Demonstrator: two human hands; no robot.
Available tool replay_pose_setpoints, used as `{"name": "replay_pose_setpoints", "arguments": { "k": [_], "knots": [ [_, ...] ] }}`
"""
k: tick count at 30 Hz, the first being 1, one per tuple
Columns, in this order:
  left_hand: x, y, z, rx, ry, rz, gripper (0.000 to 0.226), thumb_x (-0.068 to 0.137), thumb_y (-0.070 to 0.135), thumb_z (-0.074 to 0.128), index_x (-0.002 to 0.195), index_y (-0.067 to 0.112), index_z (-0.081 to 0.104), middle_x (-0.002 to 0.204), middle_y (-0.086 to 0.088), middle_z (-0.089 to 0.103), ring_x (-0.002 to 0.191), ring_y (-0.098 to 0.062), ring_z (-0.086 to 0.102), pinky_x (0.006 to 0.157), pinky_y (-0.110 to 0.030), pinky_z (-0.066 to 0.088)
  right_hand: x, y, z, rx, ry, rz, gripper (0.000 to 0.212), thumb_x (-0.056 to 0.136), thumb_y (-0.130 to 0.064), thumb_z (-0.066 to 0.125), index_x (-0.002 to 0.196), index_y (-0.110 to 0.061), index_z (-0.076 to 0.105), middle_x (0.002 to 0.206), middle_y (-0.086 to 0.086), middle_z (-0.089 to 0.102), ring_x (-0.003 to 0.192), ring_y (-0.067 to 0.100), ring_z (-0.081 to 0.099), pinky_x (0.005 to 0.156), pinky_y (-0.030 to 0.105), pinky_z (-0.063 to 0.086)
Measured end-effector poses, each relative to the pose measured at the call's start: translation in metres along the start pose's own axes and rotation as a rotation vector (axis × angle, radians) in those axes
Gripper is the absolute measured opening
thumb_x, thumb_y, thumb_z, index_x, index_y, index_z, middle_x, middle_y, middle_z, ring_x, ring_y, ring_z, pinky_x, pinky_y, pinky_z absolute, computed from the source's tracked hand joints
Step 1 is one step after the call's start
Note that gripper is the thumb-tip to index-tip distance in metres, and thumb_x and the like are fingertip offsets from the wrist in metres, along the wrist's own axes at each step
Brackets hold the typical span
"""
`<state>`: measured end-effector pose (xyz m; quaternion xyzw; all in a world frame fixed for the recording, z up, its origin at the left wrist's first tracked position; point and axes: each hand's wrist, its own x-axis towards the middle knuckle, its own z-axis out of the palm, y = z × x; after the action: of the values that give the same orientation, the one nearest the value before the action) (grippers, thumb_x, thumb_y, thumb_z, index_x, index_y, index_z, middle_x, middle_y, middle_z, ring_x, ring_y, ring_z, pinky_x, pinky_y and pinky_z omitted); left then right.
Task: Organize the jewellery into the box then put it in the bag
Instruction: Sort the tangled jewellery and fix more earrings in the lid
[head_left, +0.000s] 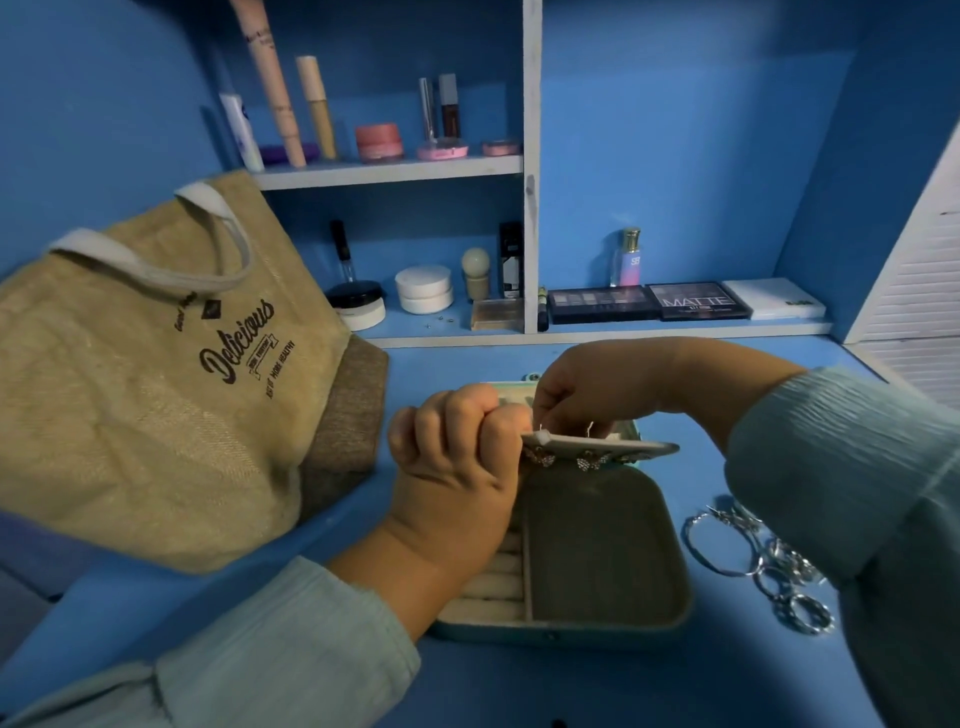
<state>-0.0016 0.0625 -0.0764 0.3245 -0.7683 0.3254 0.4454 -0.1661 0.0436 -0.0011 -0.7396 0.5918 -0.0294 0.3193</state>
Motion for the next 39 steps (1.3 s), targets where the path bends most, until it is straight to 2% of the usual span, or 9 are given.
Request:
{"name": "replay_pose_setpoints", "arguments": {
  "k": [5, 8, 10, 14, 19, 24, 30, 36, 39],
  "knots": [
    [0.0, 0.001, -0.002, -0.011, -0.025, -0.006, 0.074, 0.043, 0.016, 0.089, 0.097, 0.015, 0.039, 0.1, -0.009, 0.034, 0.083, -0.024, 0.036, 0.064, -0.035, 0.044, 0.003, -0.002, 0.001, -0.06, -0.025, -0.017, 0.018, 0.092, -0.018, 0.055, 0.078, -0.027, 0.061, 0.076, -0.01, 0.06, 0.065, 0.003, 0.059, 0.06, 0.011, 0.047],
    [-0.001, 0.0, -0.001, 0.011, -0.03, -0.002, 0.074, 0.043, 0.017, 0.09, 0.097, 0.015, 0.039, 0.101, -0.009, 0.034, 0.084, -0.024, 0.036, 0.069, -0.036, 0.036, 0.006, -0.001, 0.0, -0.055, -0.044, -0.022, 0.012, 0.093, -0.018, 0.054, 0.085, -0.022, 0.063, 0.078, -0.008, 0.061, 0.067, 0.005, 0.059, 0.061, 0.012, 0.05],
    [-0.001, 0.0, -0.001, 0.014, -0.027, -0.003, 0.074, 0.043, 0.017, 0.09, 0.096, 0.015, 0.04, 0.101, -0.009, 0.035, 0.085, -0.024, 0.036, 0.068, -0.037, 0.04, 0.007, 0.0, 0.0, -0.036, -0.054, -0.028, 0.011, 0.093, -0.018, 0.054, 0.087, -0.02, 0.063, 0.078, -0.007, 0.061, 0.067, 0.006, 0.059, 0.064, 0.013, 0.051],
    [-0.001, 0.001, -0.002, 0.028, -0.031, -0.006, 0.072, 0.044, 0.017, 0.09, 0.096, 0.015, 0.039, 0.1, -0.009, 0.034, 0.084, -0.024, 0.036, 0.069, -0.036, 0.032, 0.009, 0.003, 0.0, -0.033, -0.091, -0.049, 0.015, 0.092, -0.019, 0.055, 0.081, -0.023, 0.063, 0.077, -0.007, 0.062, 0.067, 0.005, 0.059, 0.061, 0.012, 0.048],
    [-0.002, 0.001, -0.002, 0.035, -0.039, -0.003, 0.071, 0.047, 0.017, 0.089, 0.097, 0.014, 0.039, 0.1, -0.01, 0.034, 0.084, -0.024, 0.036, 0.07, -0.035, 0.03, 0.012, 0.002, -0.002, -0.061, -0.133, -0.065, 0.021, 0.093, -0.019, 0.053, 0.076, -0.028, 0.06, 0.075, -0.008, 0.062, 0.065, 0.003, 0.059, 0.059, 0.012, 0.045],
    [-0.001, 0.002, -0.003, 0.033, -0.046, -0.002, 0.072, 0.046, 0.019, 0.09, 0.097, 0.015, 0.038, 0.1, -0.01, 0.034, 0.084, -0.023, 0.036, 0.064, -0.036, 0.043, 0.013, 0.001, -0.003, -0.098, -0.173, -0.073, 0.022, 0.094, -0.018, 0.052, 0.075, -0.028, 0.058, 0.074, -0.009, 0.061, 0.067, 0.004, 0.059, 0.059, 0.012, 0.045],
    [-0.001, 0.002, -0.003, 0.03, -0.045, -0.007, 0.072, 0.046, 0.019, 0.089, 0.097, 0.013, 0.038, 0.1, -0.01, 0.034, 0.083, -0.024, 0.035, 0.069, -0.035, 0.03, 0.014, 0.005, -0.003, -0.019, -0.169, -0.059, 0.019, 0.093, -0.017, 0.053, 0.077, -0.024, 0.061, 0.073, -0.007, 0.062, 0.062, 0.002, 0.058, 0.055, 0.01, 0.045],
    [-0.001, 0.001, -0.004, 0.013, -0.053, -0.009, 0.073, 0.046, 0.017, 0.089, 0.097, 0.014, 0.037, 0.1, -0.01, 0.033, 0.083, -0.024, 0.034, 0.068, -0.036, 0.032, 0.015, 0.003, -0.002, -0.068, -0.184, -0.069, 0.022, 0.094, -0.018, 0.05, 0.075, -0.027, 0.058, 0.072, -0.01, 0.06, 0.064, 0.002, 0.057, 0.058, 0.013, 0.043],
    [-0.001, 0.001, -0.004, 0.019, -0.06, -0.01, 0.073, 0.047, 0.018, 0.089, 0.098, 0.014, 0.037, 0.101, -0.011, 0.033, 0.084, -0.024, 0.035, 0.064, -0.037, 0.044, 0.016, 0.003, -0.004, -0.045, -0.207, -0.061, 0.023, 0.094, -0.016, 0.05, 0.075, -0.026, 0.058, 0.072, -0.01, 0.06, 0.064, 0.002, 0.057, 0.058, 0.013, 0.044]
  ]
}}
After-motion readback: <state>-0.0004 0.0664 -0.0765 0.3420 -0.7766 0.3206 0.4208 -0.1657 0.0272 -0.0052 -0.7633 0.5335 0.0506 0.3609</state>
